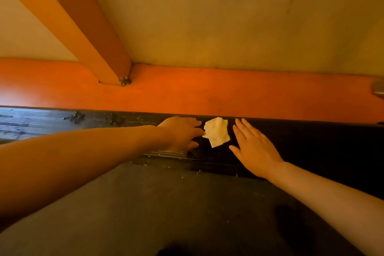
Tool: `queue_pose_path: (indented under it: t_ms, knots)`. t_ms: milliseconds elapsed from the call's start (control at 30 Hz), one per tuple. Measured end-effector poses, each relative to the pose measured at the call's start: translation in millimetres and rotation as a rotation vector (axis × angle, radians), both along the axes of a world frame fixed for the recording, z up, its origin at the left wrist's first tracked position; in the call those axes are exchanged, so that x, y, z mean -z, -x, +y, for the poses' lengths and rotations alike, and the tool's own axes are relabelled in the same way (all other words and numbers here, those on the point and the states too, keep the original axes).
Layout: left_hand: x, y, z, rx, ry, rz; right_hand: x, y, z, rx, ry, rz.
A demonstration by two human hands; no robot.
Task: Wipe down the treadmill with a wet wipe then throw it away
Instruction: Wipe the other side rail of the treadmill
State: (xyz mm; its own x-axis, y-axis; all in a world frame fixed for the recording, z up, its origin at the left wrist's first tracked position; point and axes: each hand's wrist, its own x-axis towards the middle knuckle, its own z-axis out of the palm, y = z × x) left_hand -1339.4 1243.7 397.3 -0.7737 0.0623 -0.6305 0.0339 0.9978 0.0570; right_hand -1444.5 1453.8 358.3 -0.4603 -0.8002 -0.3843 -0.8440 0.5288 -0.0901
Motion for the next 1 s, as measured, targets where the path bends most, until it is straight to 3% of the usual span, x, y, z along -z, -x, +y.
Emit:
queue_pose_path:
  t_ms: [100, 300, 400, 567, 1000]
  knots:
    - [10.3, -12.7, 1.4, 0.003, -0.066, 0.113, 9.9, -17.1, 4.7, 0.084, 0.033, 0.026]
    - [46.0, -9.9, 16.3, -0.307, -0.274, 0.455, 27.8, -37.2, 3.2, 0.193, 0.157, 0.083]
    - [60.5, -0.9, 24.6, -0.36, -0.379, 0.571, 39.3, -38.4, 7.6, 0.263, 0.188, 0.127]
    - [78.1, 15.1, 19.7, -0.163, -0.46, 0.585, 52.1, -38.9, 13.4, 0.255, 0.213, 0.207]
    - [104.8, 11.5, 29.5, -0.128, -0.412, 0.698, 64.2, -39.7, 17.1, 0.288, 0.332, 0.145]
